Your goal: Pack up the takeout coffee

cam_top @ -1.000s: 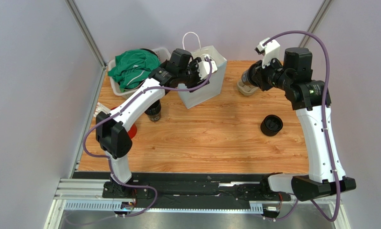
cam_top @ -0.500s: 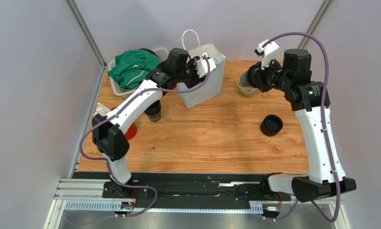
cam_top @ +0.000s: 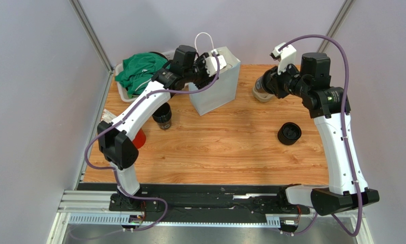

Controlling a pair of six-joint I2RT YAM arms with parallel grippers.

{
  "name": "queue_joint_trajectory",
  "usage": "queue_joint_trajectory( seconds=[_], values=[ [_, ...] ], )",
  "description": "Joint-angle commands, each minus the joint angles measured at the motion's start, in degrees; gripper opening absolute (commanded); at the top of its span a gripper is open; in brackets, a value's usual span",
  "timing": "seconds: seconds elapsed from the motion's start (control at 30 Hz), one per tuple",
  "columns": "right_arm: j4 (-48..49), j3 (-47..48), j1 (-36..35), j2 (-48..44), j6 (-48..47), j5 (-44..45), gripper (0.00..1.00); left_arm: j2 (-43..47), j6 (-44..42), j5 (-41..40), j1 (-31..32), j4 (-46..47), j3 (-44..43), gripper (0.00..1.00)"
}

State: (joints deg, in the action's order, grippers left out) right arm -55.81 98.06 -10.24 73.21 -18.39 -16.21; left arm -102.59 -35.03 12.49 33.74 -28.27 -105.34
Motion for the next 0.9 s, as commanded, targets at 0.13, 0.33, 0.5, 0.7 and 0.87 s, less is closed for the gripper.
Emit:
queue_joint_trajectory(
  seconds=[0.13,0.33,0.5,0.7,0.87],
  values=[
    [2.7,0.2,0.1,-0.2,0.6,-0.4,0.00,-3.8,0.1,5.4,-0.6,-7.7,-5.8,0.64],
    [3.3,-0.6,0.1,-0.4,1.3,-1.1,0.00,-6.4,-0.1,5.1,-0.7,-9.8,-7.5,0.50],
    [3.3,0.1,0.1,-0.6,1.6,-1.3,0.00,-6.7,0.7,5.4,-0.7,-9.3,-7.8,0.10],
    [2.9,2.7,0.1,-0.5,2.3,-1.4,0.00,-6.0,2.9,6.2,-0.6,-10.2,-8.9,0.01],
    [5.3,2.7,0.0,-1.3,3.8,-0.8,0.00,-4.1,4.7,7.7,-0.3,-12.1,-8.3,0.00]
  ],
)
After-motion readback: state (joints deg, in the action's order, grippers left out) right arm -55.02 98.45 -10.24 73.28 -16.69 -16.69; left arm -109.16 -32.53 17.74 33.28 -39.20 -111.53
